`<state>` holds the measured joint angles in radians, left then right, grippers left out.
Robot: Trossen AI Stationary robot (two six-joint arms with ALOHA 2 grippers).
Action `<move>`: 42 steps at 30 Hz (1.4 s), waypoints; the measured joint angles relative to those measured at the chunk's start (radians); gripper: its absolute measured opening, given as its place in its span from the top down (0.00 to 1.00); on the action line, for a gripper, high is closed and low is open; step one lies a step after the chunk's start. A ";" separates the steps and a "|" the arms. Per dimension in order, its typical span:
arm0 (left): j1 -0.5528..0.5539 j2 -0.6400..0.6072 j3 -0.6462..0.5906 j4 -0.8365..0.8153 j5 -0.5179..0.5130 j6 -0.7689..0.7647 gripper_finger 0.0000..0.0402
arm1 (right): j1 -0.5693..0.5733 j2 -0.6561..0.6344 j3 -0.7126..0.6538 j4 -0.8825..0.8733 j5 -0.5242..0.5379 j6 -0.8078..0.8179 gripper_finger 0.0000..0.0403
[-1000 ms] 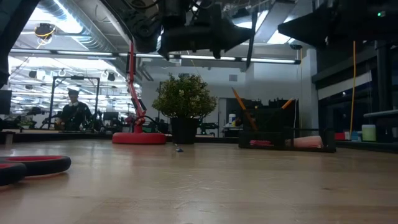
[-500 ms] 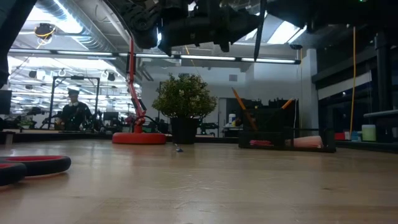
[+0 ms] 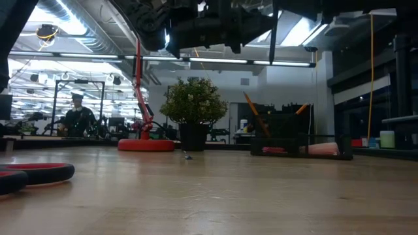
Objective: Pick and place office supplies into organizer
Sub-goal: Put the black pen into the black desk organizer
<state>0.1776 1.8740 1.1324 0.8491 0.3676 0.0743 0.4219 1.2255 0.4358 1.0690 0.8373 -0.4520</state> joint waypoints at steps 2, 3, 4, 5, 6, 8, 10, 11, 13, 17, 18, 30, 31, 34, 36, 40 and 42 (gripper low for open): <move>0.008 0.000 0.000 -0.001 0.002 0.001 0.92 | 0.018 0.000 0.005 0.002 0.046 -0.008 0.53; 0.013 0.000 0.000 -0.001 0.001 0.002 0.92 | 0.027 0.000 0.005 0.002 0.073 -0.021 0.53; 0.018 0.000 0.000 -0.001 0.000 0.002 0.92 | 0.038 0.000 0.005 0.002 0.096 -0.032 0.53; 0.022 0.000 0.000 -0.001 0.000 0.002 0.92 | 0.048 0.000 0.005 0.003 0.114 -0.049 0.53; 0.024 0.000 0.000 -0.001 -0.002 0.001 0.92 | 0.055 0.000 0.005 0.004 0.129 -0.053 0.53; 0.024 0.000 0.000 -0.001 -0.004 0.003 0.92 | 0.060 0.000 0.005 0.004 0.154 -0.055 0.53; 0.022 0.000 0.000 -0.001 -0.003 0.009 0.92 | 0.059 0.000 0.005 0.004 0.176 -0.057 0.53; 0.017 0.000 0.000 -0.001 -0.001 0.010 0.92 | 0.055 0.000 0.005 0.004 0.182 -0.058 0.53; 0.007 0.000 0.000 -0.001 0.013 0.010 0.92 | 0.039 0.000 0.005 0.004 0.183 -0.057 0.53; -0.015 0.000 0.000 -0.007 0.013 0.038 0.92 | 0.010 0.000 0.005 0.004 0.146 -0.041 0.53; -0.019 0.000 0.000 -0.009 0.014 0.043 0.92 | 0.005 0.000 0.005 0.004 0.121 -0.026 0.53; -0.032 0.000 0.000 -0.016 0.010 0.044 0.92 | -0.029 0.000 0.005 0.003 0.054 0.043 0.60; -0.032 0.000 0.000 -0.017 0.009 0.044 0.92 | -0.029 0.000 0.006 0.002 0.055 0.053 0.62; -0.031 0.000 0.000 -0.022 0.005 0.044 0.92 | -0.029 0.000 0.005 0.000 0.053 0.054 0.74; -0.032 0.000 0.000 -0.022 0.002 0.044 0.92 | -0.028 0.000 0.006 -0.002 0.043 0.054 0.84; -0.032 -0.001 0.000 -0.022 0.008 0.050 0.92 | -0.028 0.000 0.005 -0.001 0.006 0.049 0.94; -0.033 -0.001 0.000 -0.029 0.008 0.048 0.90 | -0.028 0.000 0.005 -0.002 0.004 0.053 0.94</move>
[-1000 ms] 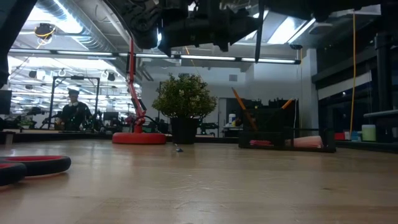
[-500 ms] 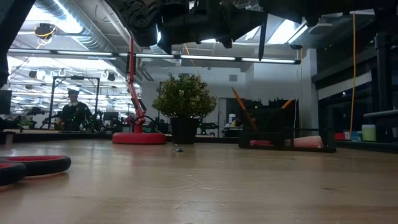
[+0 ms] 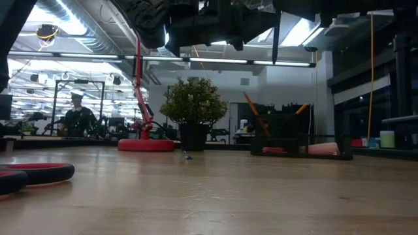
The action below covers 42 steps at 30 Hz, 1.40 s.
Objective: Pick and place office supplies into organizer
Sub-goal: Put the black pen into the black desk organizer
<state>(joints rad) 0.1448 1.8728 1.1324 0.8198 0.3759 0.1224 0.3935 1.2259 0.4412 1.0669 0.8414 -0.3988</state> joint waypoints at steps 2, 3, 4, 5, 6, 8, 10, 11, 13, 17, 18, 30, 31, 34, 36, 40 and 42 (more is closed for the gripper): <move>0.000 0.000 0.000 -0.004 -0.005 -0.004 0.88 | -0.001 0.000 0.000 -0.001 0.000 -0.003 0.94; 0.000 0.000 0.000 -0.007 -0.011 -0.007 0.86 | -0.001 0.000 0.000 -0.001 0.000 -0.005 0.94; 0.000 0.000 0.000 -0.017 -0.013 -0.008 0.84 | -0.001 0.000 0.000 0.001 -0.003 -0.006 0.94; 0.002 0.000 0.000 -0.026 -0.014 -0.007 0.82 | 0.000 0.000 0.000 0.002 -0.003 -0.007 0.94; 0.005 0.001 0.000 -0.028 -0.014 -0.007 0.80 | 0.000 0.000 0.000 0.002 -0.003 -0.013 0.94; 0.013 0.001 0.000 -0.022 -0.013 -0.007 0.77 | 0.004 0.000 0.000 0.002 0.006 -0.030 0.94; 0.026 0.001 0.000 -0.030 -0.009 -0.007 0.75 | 0.012 0.000 0.000 0.000 0.040 -0.050 0.94; 0.034 -0.005 0.000 -0.051 -0.007 -0.007 0.74 | 0.018 0.000 0.000 0.000 0.061 -0.055 0.94; 0.049 -0.020 -0.001 -0.097 -0.004 -0.007 0.74 | 0.027 0.000 0.000 0.000 0.105 -0.077 0.94; 0.069 -0.081 -0.001 -0.209 -0.003 0.008 0.76 | 0.037 -0.001 0.000 -0.001 0.157 -0.106 0.94; 0.069 -0.099 -0.001 -0.236 -0.004 0.016 0.77 | 0.036 -0.001 -0.001 0.000 0.157 -0.107 0.94; 0.031 -0.265 -0.045 -0.479 0.003 0.100 0.99 | -0.162 -0.001 -0.110 0.021 0.069 0.053 0.94; 0.028 -0.276 -0.064 -0.478 0.005 0.099 0.99 | -0.186 -0.001 -0.121 0.029 0.044 0.072 0.94; 0.018 -0.297 -0.123 -0.425 0.002 0.074 1.00 | -0.260 -0.001 -0.147 0.034 0.002 0.110 0.94; 0.013 -0.311 -0.165 -0.378 0.001 0.057 1.00 | -0.302 -0.001 -0.153 0.038 0.003 0.103 0.94; 0.002 -0.327 -0.228 -0.274 0.000 0.042 1.00 | -0.376 -0.001 -0.156 0.041 -0.049 0.093 0.94; -0.004 -0.328 -0.249 -0.246 0.000 0.030 1.00 | -0.408 -0.001 -0.156 0.040 -0.090 0.109 0.94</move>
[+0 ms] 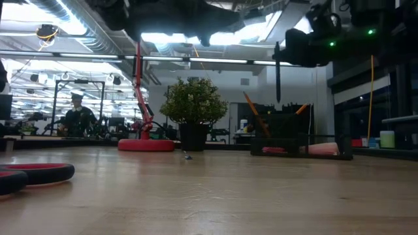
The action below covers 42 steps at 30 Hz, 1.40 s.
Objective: Pick and place office supplies into organizer
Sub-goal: Put the black pen into the black desk organizer
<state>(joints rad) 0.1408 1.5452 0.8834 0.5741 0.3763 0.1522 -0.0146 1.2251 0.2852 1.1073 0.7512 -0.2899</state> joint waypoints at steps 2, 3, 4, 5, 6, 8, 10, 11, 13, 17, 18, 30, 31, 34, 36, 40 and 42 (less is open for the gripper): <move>-0.006 0.000 -0.010 0.003 0.000 -0.009 1.00 | -0.028 0.000 0.000 0.000 -0.015 0.002 0.94; -0.010 0.000 -0.013 0.003 -0.004 -0.011 0.99 | -0.041 0.000 0.000 0.000 -0.016 0.002 0.94; -0.015 0.000 -0.017 0.005 -0.013 -0.011 0.99 | -0.051 0.000 0.000 0.000 -0.017 0.002 0.94; -0.020 0.000 -0.022 0.007 -0.026 -0.011 0.99 | -0.061 0.000 0.000 0.000 -0.021 0.002 0.94; -0.025 0.000 -0.027 0.006 -0.042 -0.011 1.00 | -0.072 0.000 0.000 -0.001 -0.025 0.005 0.94; -0.036 0.000 -0.035 0.005 -0.068 -0.010 1.00 | -0.092 0.002 0.000 -0.005 -0.036 0.018 0.94; -0.043 0.000 -0.040 0.007 -0.070 -0.010 1.00 | -0.115 0.012 0.000 -0.011 -0.069 0.031 0.94; -0.046 0.000 -0.043 0.006 -0.070 -0.009 0.99 | -0.125 0.021 0.000 -0.015 -0.079 0.045 0.94; -0.052 0.000 -0.043 0.002 -0.070 -0.009 0.99 | -0.146 0.046 0.000 -0.011 -0.094 0.065 0.94; -0.062 0.000 -0.043 0.003 -0.070 -0.009 1.00 | -0.182 0.106 0.000 0.024 -0.096 0.075 0.94; -0.063 0.000 -0.043 0.003 -0.070 -0.009 1.00 | -0.189 0.121 0.000 0.054 -0.101 0.076 0.94; -0.074 0.000 -0.043 -0.001 -0.071 -0.011 0.99 | -0.213 0.286 0.000 0.216 -0.151 0.130 0.94; -0.074 0.000 -0.043 -0.002 -0.071 -0.013 0.99 | -0.213 0.293 0.000 0.223 -0.151 0.130 0.94; -0.074 0.000 -0.043 -0.002 -0.070 -0.017 1.00 | -0.213 0.316 0.000 0.220 -0.150 0.130 0.94; -0.074 0.000 -0.043 -0.002 -0.071 -0.018 1.00 | -0.213 0.331 0.000 0.221 -0.141 0.132 0.94; -0.074 0.000 -0.044 -0.002 -0.070 -0.019 0.99 | -0.221 0.345 0.000 0.220 -0.135 0.151 0.88; -0.074 0.000 -0.044 -0.002 -0.070 -0.019 0.99 | -0.233 0.345 0.000 0.220 -0.133 0.161 0.86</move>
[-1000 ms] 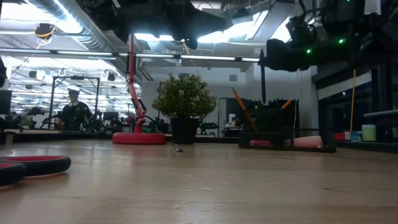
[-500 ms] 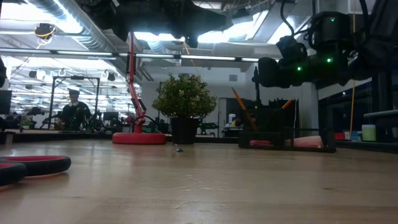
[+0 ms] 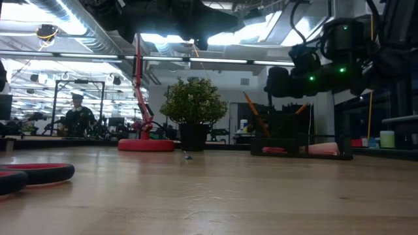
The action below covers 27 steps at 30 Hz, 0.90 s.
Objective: Pick and place office supplies into organizer
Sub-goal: Put the black pen into the black desk organizer, then put the black scissors into the black desk organizer
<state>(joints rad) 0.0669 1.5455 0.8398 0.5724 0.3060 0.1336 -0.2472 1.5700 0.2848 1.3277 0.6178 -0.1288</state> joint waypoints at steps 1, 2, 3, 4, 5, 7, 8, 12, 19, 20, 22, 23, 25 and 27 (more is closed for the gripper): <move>0.000 0.000 0.000 0.000 0.000 0.000 1.00 | -0.006 0.000 0.000 0.000 0.000 0.003 0.86; 0.000 0.000 0.000 0.000 0.000 0.000 1.00 | -0.013 0.000 0.000 0.000 0.000 0.011 0.86; 0.000 0.000 0.000 0.000 0.000 -0.003 1.00 | -0.020 0.000 0.000 -0.001 0.000 0.020 0.85; 0.000 0.000 0.000 0.000 0.000 -0.010 1.00 | -0.026 0.000 0.000 -0.004 0.000 0.024 0.85; 0.000 0.000 0.000 0.000 0.000 -0.017 1.00 | -0.030 0.000 0.000 -0.008 0.000 0.028 0.85; 0.000 0.000 0.000 0.000 0.000 -0.019 0.99 | -0.036 0.000 0.000 -0.009 0.000 0.048 0.85; -0.001 0.000 0.000 0.000 0.000 -0.019 0.99 | -0.037 0.000 0.000 -0.008 -0.004 0.048 0.85; -0.001 0.000 0.000 0.000 0.000 -0.019 1.00 | -0.037 0.000 0.000 -0.009 -0.066 0.042 0.84; -0.001 0.000 0.000 0.000 0.000 -0.019 1.00 | -0.037 0.000 0.000 -0.010 -0.071 0.010 0.84; -0.001 0.000 0.000 0.000 0.000 -0.023 1.00 | -0.037 0.000 0.000 -0.011 -0.071 0.009 0.84; -0.001 0.000 0.000 -0.001 0.000 -0.037 1.00 | -0.037 0.000 0.000 -0.014 -0.072 0.005 0.84; -0.001 0.000 0.000 -0.001 0.000 -0.042 0.99 | -0.037 0.000 0.000 -0.014 -0.072 -0.003 0.84; -0.001 0.000 0.000 -0.006 0.000 -0.042 0.99 | -0.037 0.000 0.000 -0.010 -0.071 -0.008 0.84; -0.002 0.001 0.000 -0.010 0.000 -0.043 0.99 | -0.037 -0.010 0.000 -0.010 -0.072 -0.011 0.84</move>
<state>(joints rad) 0.0654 1.5463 0.8394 0.5622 0.3061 0.0910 -0.2840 1.5601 0.2848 1.3179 0.5461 -0.1396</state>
